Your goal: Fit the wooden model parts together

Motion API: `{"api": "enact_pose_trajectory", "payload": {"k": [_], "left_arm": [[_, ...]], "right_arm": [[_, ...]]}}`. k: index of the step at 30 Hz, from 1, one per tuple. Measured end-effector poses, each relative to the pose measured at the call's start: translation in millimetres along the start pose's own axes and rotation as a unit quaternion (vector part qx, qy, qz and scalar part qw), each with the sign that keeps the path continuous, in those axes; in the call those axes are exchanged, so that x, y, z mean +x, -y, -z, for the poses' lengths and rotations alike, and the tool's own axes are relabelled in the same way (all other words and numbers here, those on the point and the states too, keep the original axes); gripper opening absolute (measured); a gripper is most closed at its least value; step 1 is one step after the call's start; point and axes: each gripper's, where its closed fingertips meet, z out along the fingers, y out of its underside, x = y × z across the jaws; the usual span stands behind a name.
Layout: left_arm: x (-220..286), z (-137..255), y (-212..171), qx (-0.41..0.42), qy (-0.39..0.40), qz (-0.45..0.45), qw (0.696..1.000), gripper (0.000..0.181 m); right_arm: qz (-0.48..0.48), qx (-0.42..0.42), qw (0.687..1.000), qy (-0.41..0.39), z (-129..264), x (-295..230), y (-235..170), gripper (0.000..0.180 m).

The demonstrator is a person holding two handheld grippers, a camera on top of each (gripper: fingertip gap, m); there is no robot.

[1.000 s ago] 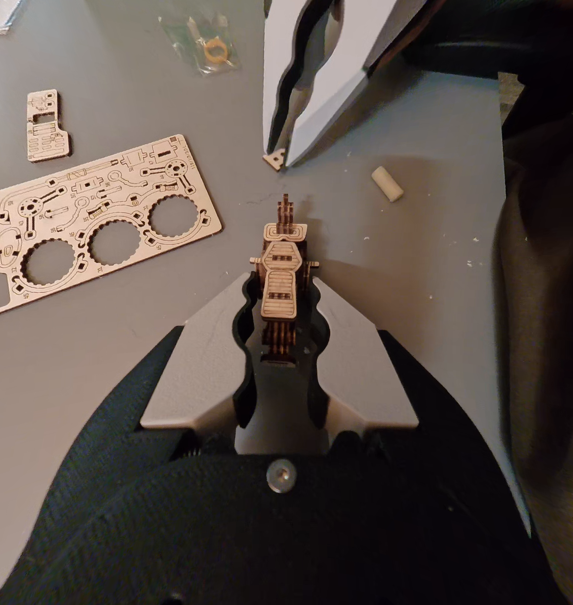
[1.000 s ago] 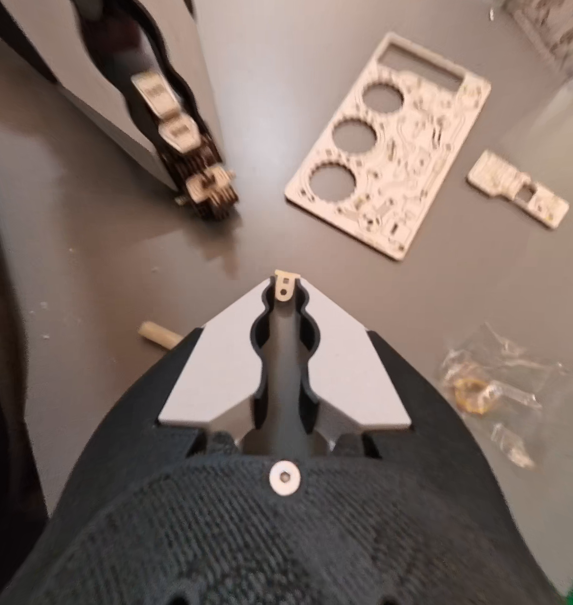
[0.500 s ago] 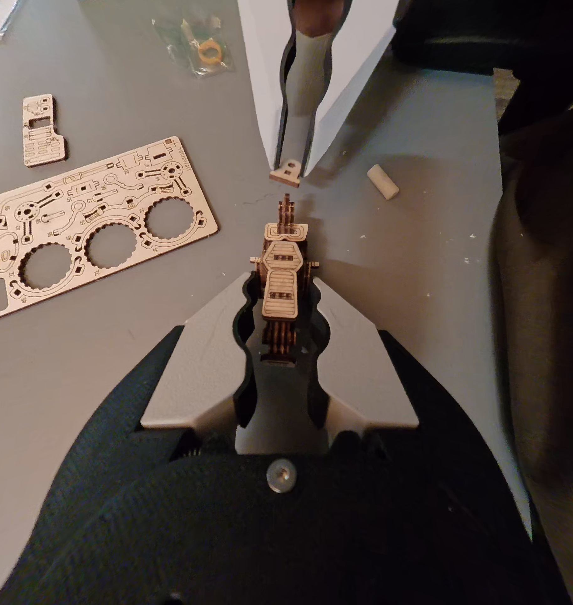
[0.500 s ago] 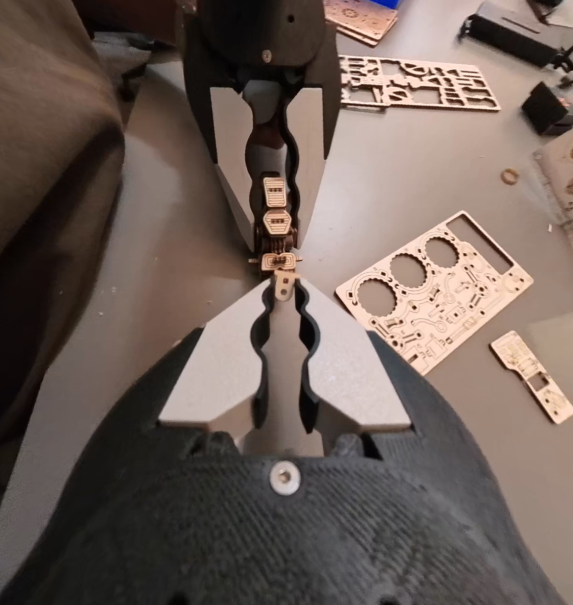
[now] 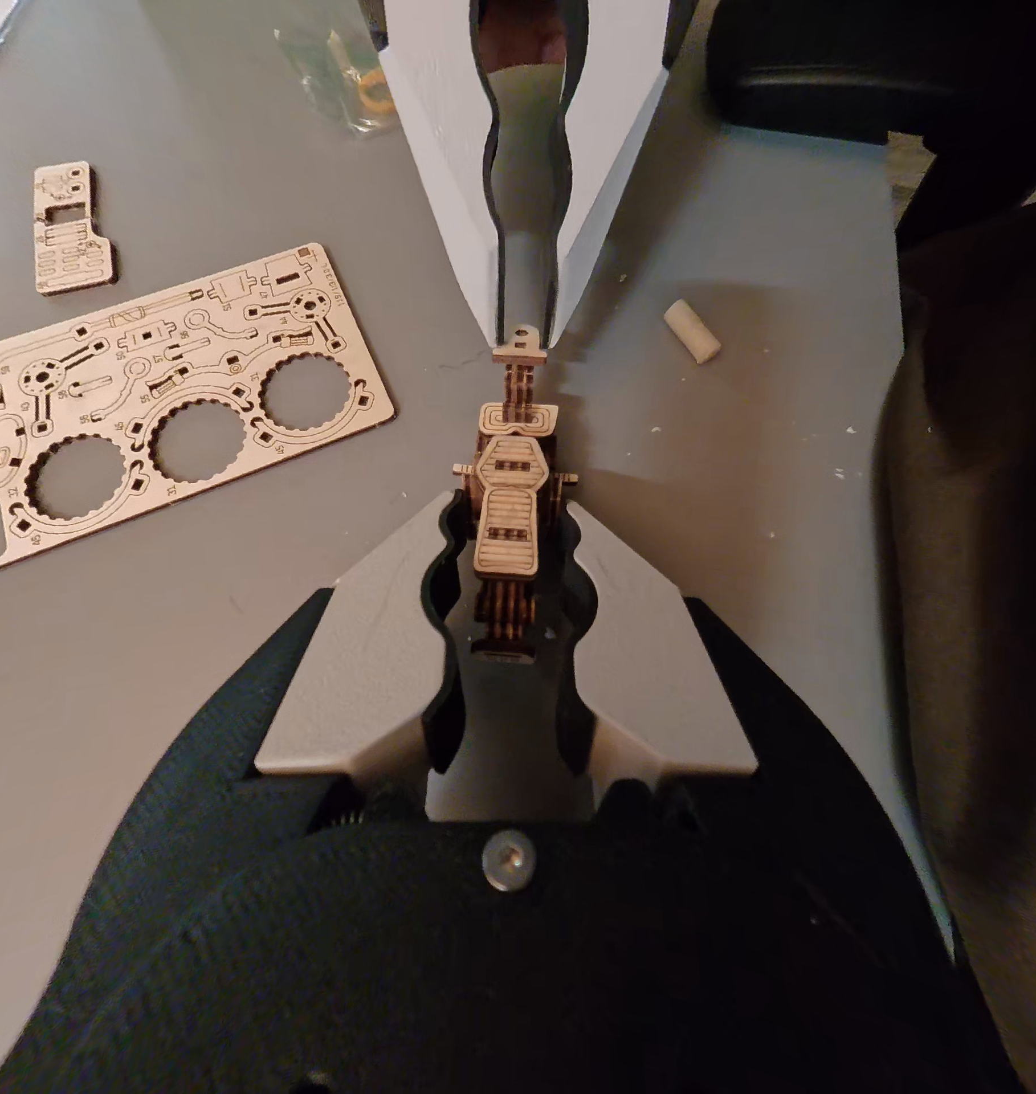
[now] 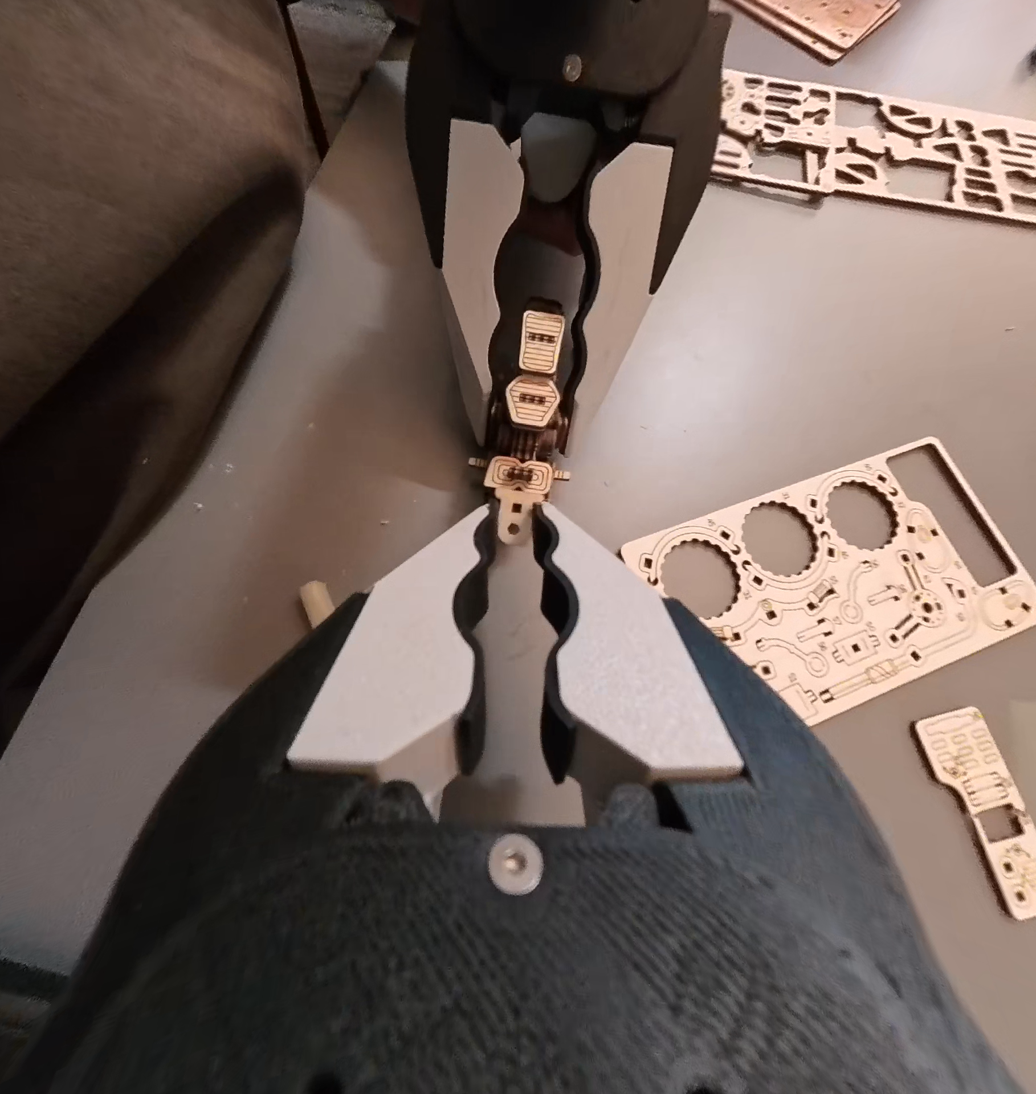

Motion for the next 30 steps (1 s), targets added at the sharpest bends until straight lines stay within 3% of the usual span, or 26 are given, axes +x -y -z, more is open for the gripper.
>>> {"api": "enact_pose_trajectory", "payload": {"k": [12,30], "left_arm": [[0.2,0.1,0.0,0.000,-0.002,0.002,1.000,0.029],[0.0,0.2,0.0,0.000,-0.001,0.002,1.000,0.029]], "right_arm": [[0.006,-0.052,0.998,0.018,-0.7,-0.8,-0.2,0.010],[-0.003,-0.102,0.995,-0.017,-1.4,0.1,-1.0,0.009]]}}
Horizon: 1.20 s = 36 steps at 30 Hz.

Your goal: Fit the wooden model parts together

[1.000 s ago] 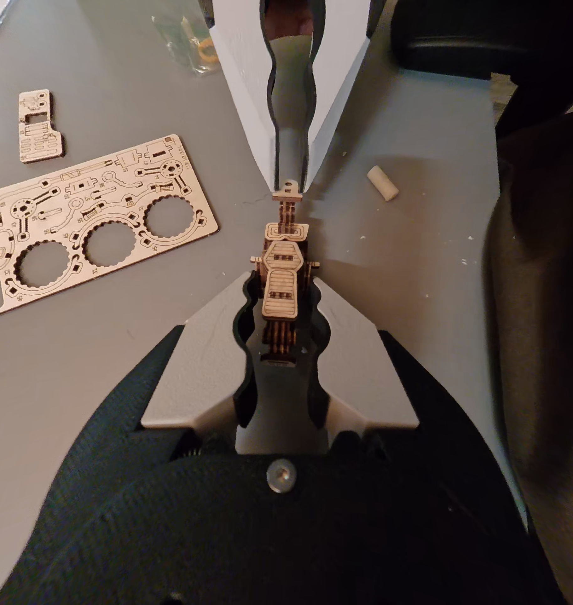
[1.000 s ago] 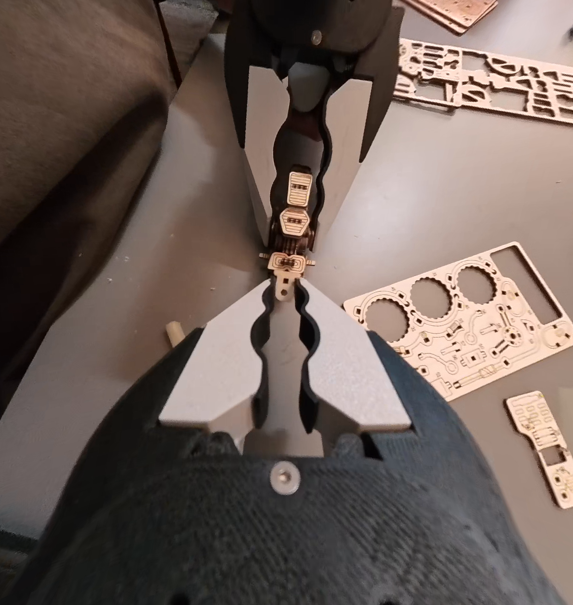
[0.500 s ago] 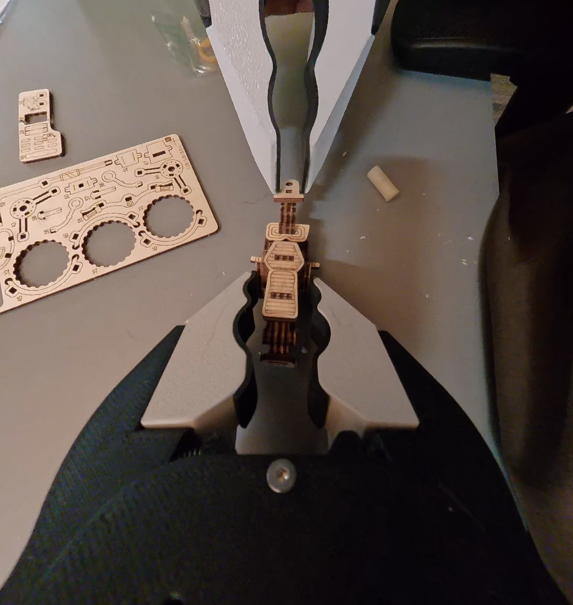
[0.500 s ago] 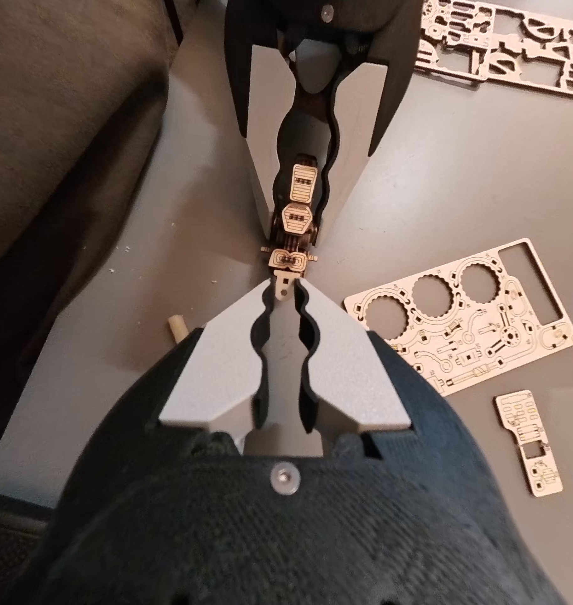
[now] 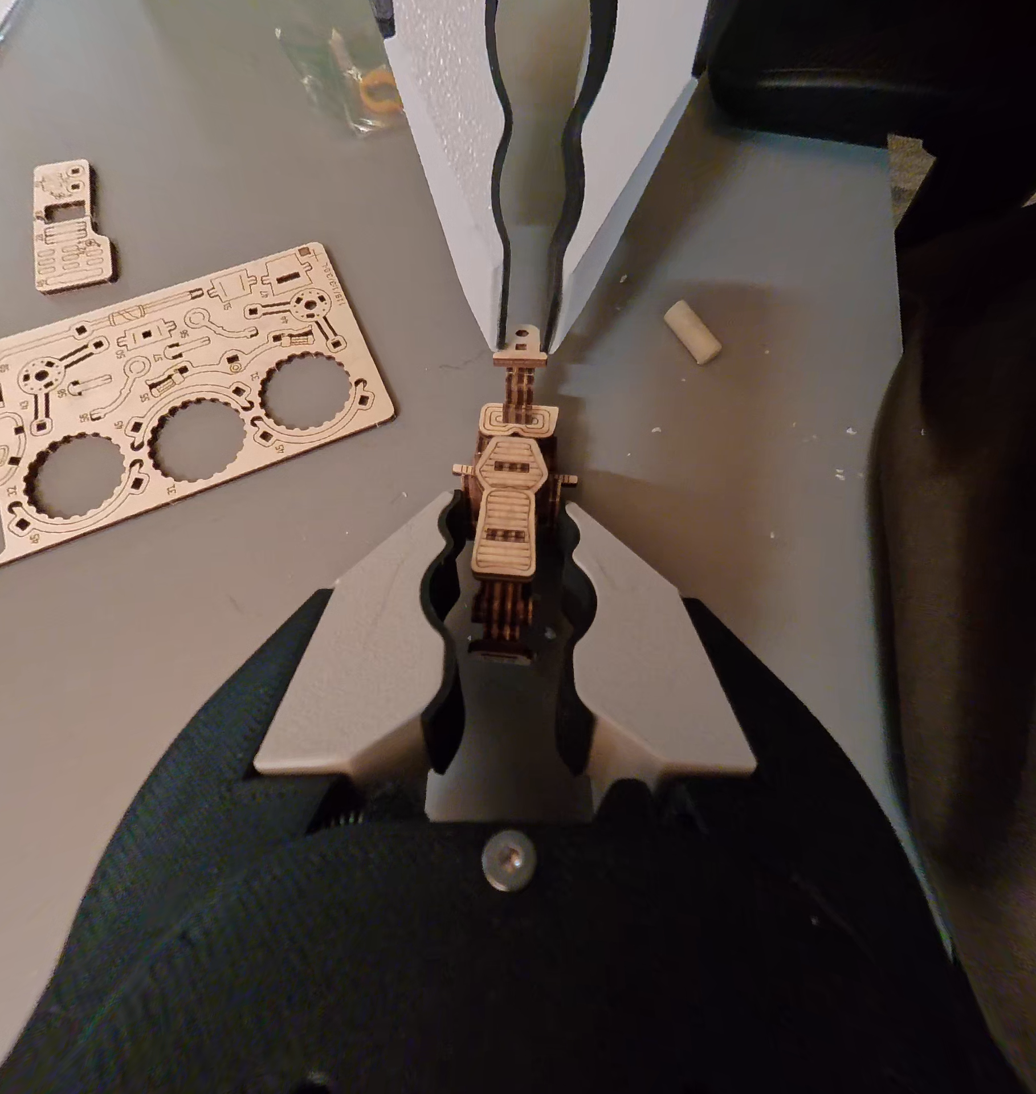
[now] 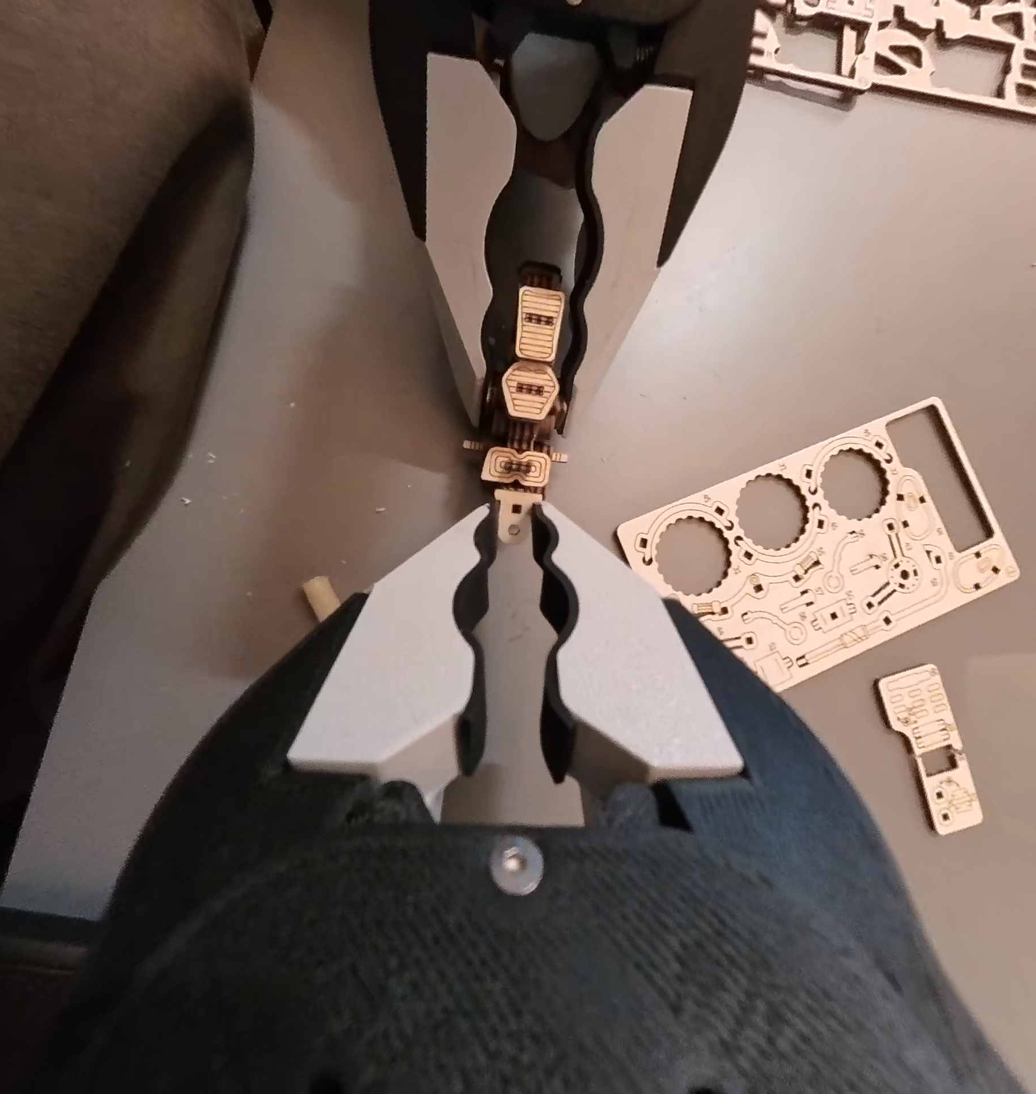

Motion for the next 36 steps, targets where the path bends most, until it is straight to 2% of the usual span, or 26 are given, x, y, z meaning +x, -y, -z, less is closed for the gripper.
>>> {"api": "enact_pose_trajectory", "payload": {"k": [10,17,24,28,36], "left_arm": [[0.0,-0.2,-0.1,0.000,0.003,-0.003,1.000,0.029],[-0.3,-0.2,0.0,0.000,0.001,-0.001,1.000,0.029],[-0.5,-0.3,0.1,0.000,0.001,0.000,1.000,0.029],[-0.5,-0.3,0.2,0.000,0.000,0.000,1.000,0.029],[-0.8,-0.4,0.2,0.000,0.001,0.001,1.000,0.029]], "right_arm": [[-0.018,0.007,1.000,-0.018,-0.8,0.6,0.3,0.010],[-0.030,0.029,0.999,-0.021,5.7,3.7,4.5,0.017],[-0.081,0.085,0.993,-0.028,13.7,6.4,11.0,0.014],[-0.092,0.084,0.991,-0.040,13.2,9.5,5.8,0.007],[-0.106,0.080,0.991,-0.013,2.5,4.6,2.7,0.007]]}}
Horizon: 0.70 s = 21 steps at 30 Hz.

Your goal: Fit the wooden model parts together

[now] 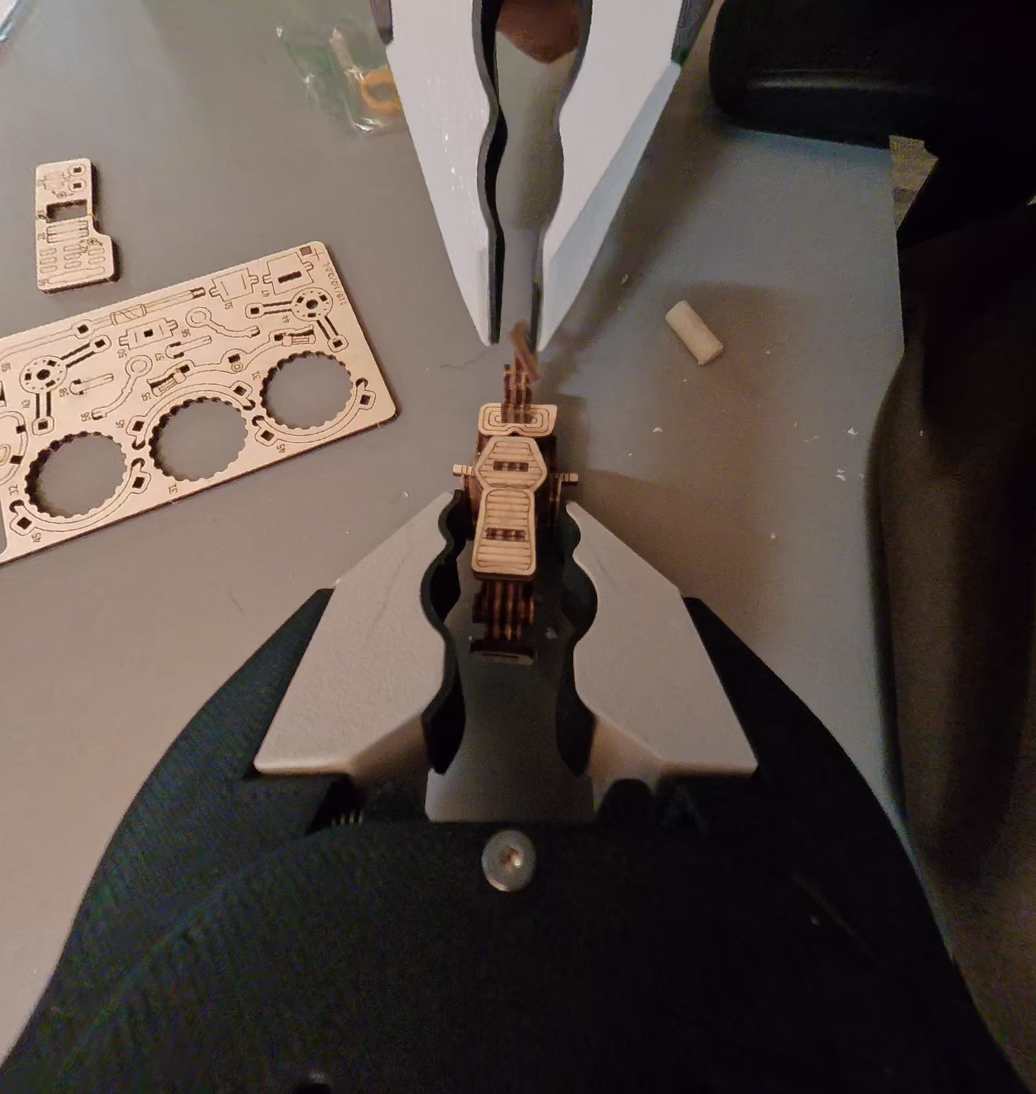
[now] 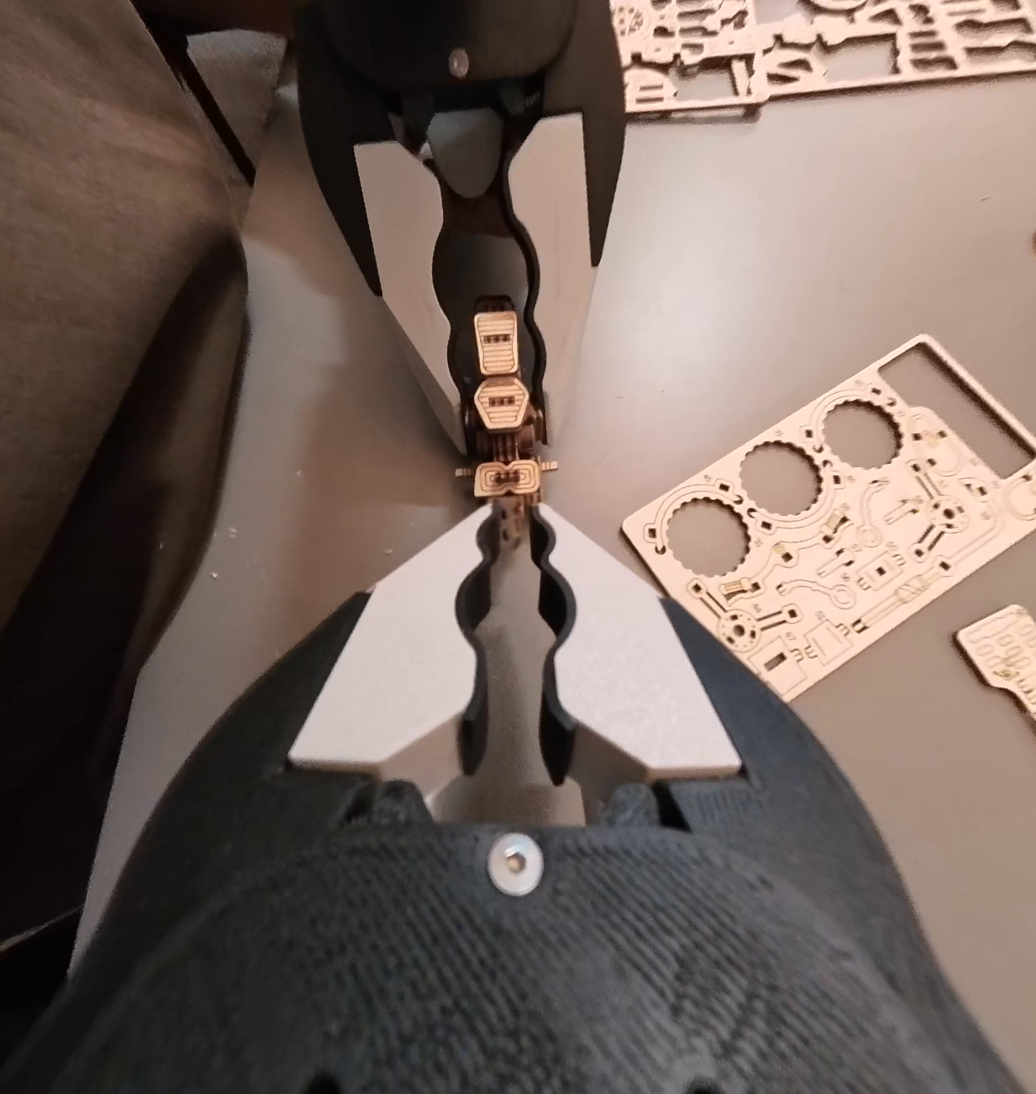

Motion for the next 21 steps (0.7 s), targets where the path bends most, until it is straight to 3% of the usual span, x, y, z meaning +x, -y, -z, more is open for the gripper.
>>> {"api": "enact_pose_trajectory", "payload": {"k": [9,21], "left_arm": [[0.3,0.1,0.0,0.000,-0.001,0.000,1.000,0.029],[0.2,0.3,-0.1,0.001,-0.004,0.004,1.000,0.029]], "right_arm": [[0.001,0.020,1.000,-0.005,6.2,1.2,7.1,0.001],[-0.031,-0.036,0.998,-0.047,4.7,3.5,-20.4,0.009]]}}
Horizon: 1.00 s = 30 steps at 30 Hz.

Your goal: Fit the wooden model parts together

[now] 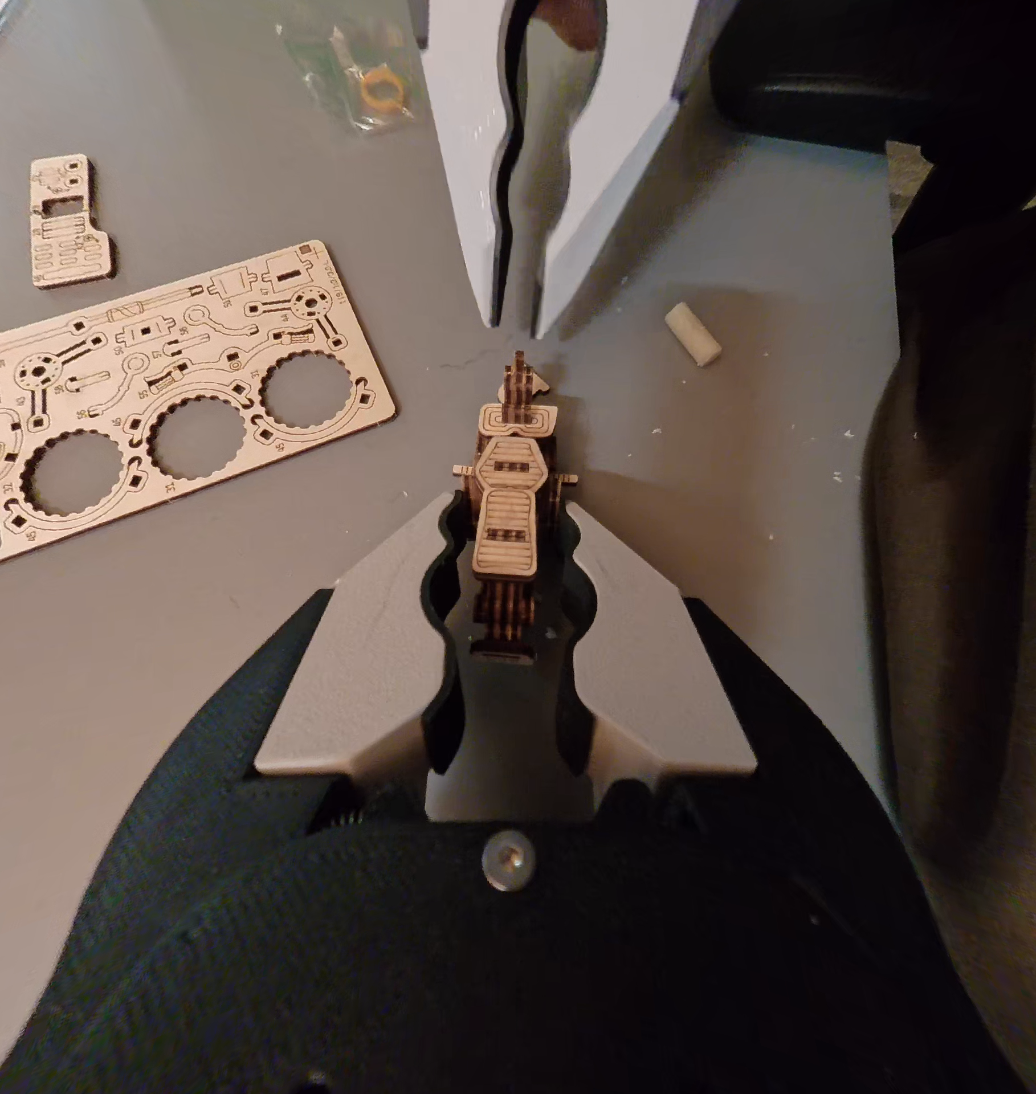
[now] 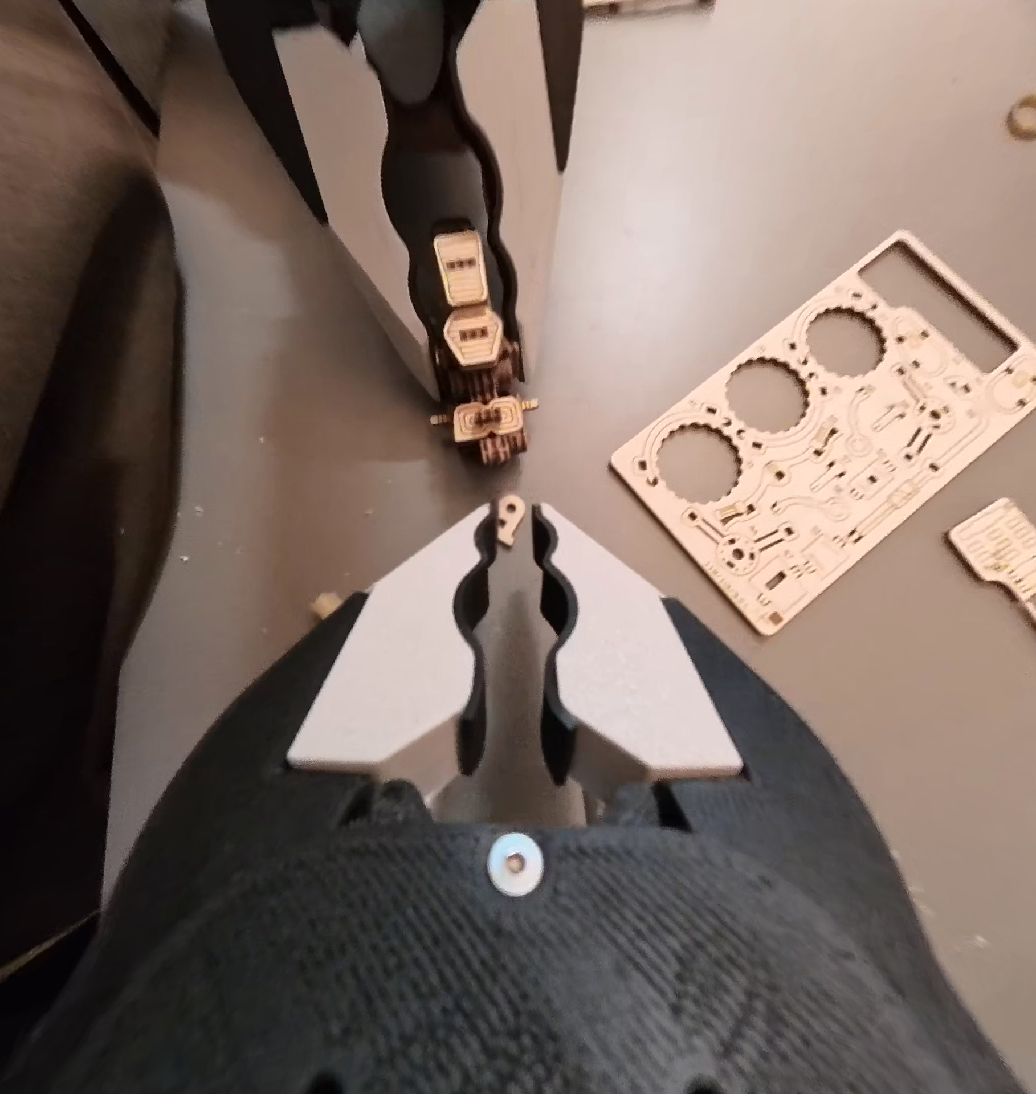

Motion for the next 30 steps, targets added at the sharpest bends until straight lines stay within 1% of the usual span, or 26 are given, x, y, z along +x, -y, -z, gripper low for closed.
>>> {"api": "enact_pose_trajectory", "payload": {"k": [4,6,7,9,12,14,17,18,19,21,23,25,27,28,30], "left_arm": [[0.3,0.1,0.0,0.000,0.001,-0.003,1.000,0.029],[0.5,0.5,-0.2,0.000,0.002,-0.004,1.000,0.029],[0.7,1.0,-0.4,0.001,0.002,-0.002,1.000,0.029],[1.3,2.8,0.6,0.007,-0.003,0.002,1.000,0.037],[1.4,7.2,3.5,0.022,-0.014,0.019,0.999,0.060],[-1.1,12.9,10.3,0.043,-0.016,0.034,0.998,0.066],[-9.8,27.5,31.7,0.107,-0.013,0.072,0.992,0.065],[-15.9,33.8,40.5,0.135,-0.009,0.099,0.986,0.059],[-22.5,40.2,48.7,0.163,-0.006,0.130,0.978,0.050],[-31.1,53.7,63.3,0.213,-0.014,0.183,0.960,0.036],[-30.6,65.9,76.4,0.258,-0.047,0.223,0.939,0.026],[-28.3,74.4,85.8,0.291,-0.087,0.264,0.916,0.022],[-28.5,76.4,88.3,0.304,-0.108,0.295,0.900,0.024],[-28.2,75.0,87.3,0.301,-0.113,0.303,0.897,0.025],[-27.4,68.8,82.3,0.282,-0.110,0.304,0.903,0.026]], "right_arm": [[-0.008,-0.029,1.000,0.001,-14.1,-7.6,-12.5,0.018],[-0.011,-0.040,0.999,-0.003,-20.4,-7.9,-16.9,0.018],[-0.009,-0.038,0.999,-0.010,-22.0,-6.2,-16.7,0.013],[-0.006,-0.040,0.999,-0.010,-22.7,-6.6,-16.4,0.013],[-0.007,-0.038,0.999,-0.033,-18.3,1.9,-15.7,0.013],[-0.011,-0.017,0.998,-0.058,-10.4,10.7,-9.7,0.013],[-0.016,0.045,0.993,-0.110,8.7,26.7,10.1,0.013],[-0.013,0.077,0.989,-0.129,16.6,30.9,20.5,0.013],[-0.003,0.113,0.982,-0.148,24.9,33.5,32.9,0.013],[0.031,0.188,0.965,-0.180,39.3,30.1,59.4,0.013],[0.066,0.240,0.947,-0.201,46.4,20.3,79.7,0.013],[0.085,0.256,0.937,-0.220,45.5,15.0,88.3,0.012],[0.099,0.238,0.939,-0.230,37.9,12.8,87.2,0.012],[0.108,0.225,0.940,-0.234,33.9,12.5,85.4,0.012],[0.125,0.209,0.941,-0.237,28.2,9.8,83.5,0.012]]}}
